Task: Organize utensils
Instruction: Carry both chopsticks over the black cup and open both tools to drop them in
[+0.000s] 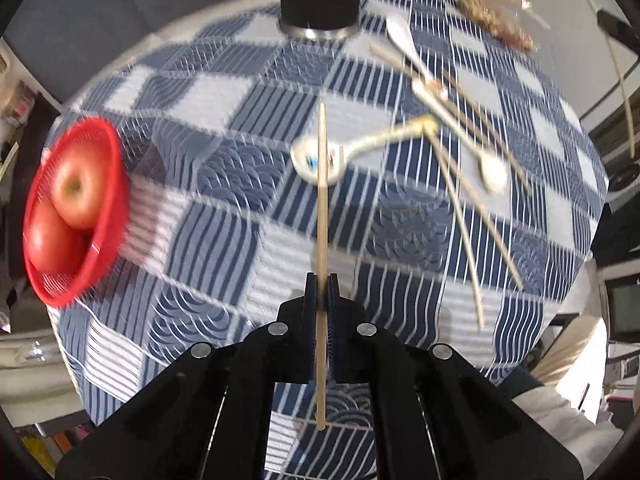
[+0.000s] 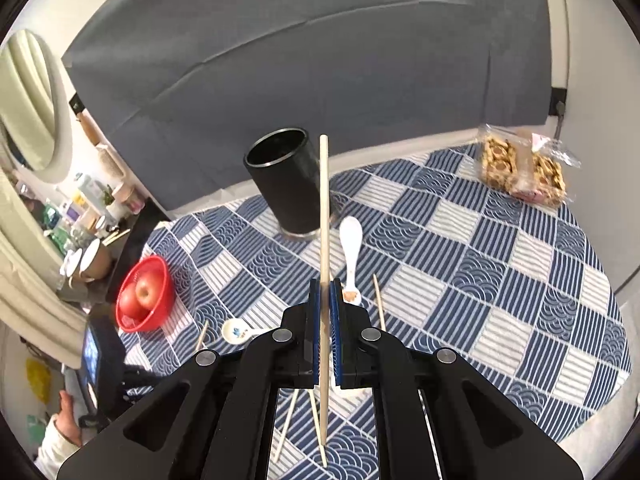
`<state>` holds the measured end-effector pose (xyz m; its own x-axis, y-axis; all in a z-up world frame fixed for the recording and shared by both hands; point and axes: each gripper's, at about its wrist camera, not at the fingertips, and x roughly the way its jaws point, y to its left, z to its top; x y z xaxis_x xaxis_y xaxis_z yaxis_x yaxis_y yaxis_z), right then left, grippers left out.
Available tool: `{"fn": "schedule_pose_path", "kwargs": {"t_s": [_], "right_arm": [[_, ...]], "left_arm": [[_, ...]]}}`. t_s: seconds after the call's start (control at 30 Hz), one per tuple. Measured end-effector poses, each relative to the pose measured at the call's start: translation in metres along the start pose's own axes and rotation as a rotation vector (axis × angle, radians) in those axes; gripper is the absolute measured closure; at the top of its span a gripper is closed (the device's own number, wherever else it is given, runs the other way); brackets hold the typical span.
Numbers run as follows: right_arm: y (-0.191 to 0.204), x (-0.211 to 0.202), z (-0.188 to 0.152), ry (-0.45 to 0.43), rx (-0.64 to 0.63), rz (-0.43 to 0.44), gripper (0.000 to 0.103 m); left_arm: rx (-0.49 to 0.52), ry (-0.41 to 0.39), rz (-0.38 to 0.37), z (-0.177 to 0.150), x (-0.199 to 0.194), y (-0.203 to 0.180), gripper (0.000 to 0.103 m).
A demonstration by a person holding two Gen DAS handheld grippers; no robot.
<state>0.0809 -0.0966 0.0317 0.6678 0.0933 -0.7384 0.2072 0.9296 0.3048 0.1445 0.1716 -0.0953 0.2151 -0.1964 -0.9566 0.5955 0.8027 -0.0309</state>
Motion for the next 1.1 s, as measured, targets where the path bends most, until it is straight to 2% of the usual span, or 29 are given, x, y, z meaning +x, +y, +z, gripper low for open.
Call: {"fn": "schedule_pose_path", "kwargs": {"t_s": [0.2,0.47,0.57,0.63,0.87,1.1], "right_arm": [[0.011,0.010,0.034,-0.020,-0.053,0.046,0.098],[0.020,0.026,0.101,-0.074,-0.119,0.119,0.098],[0.023,0.033,0.126,-0.092,-0.144,0.133,0.098],[0.023,0.039,0.143,-0.102,-0.147,0.153,0.098],[0.023,0.066,0.184,-0.137,-0.162,0.177,0.098],[0.017,0.089,0.212,-0.217,-0.138,0.300,0.098]], "left_arm": [[-0.017,-0.102,0.020,0.048,-0.023,0.000,0.098],[-0.038,-0.232,0.049,0.124,-0.061,0.004,0.098],[-0.017,-0.281,0.095,0.149,-0.076,0.003,0.098],[-0.022,-0.320,0.097,0.167,-0.085,0.004,0.098],[-0.026,-0.463,0.035,0.227,-0.113,0.012,0.098],[-0.071,-0.559,-0.060,0.270,-0.115,0.025,0.098]]}}
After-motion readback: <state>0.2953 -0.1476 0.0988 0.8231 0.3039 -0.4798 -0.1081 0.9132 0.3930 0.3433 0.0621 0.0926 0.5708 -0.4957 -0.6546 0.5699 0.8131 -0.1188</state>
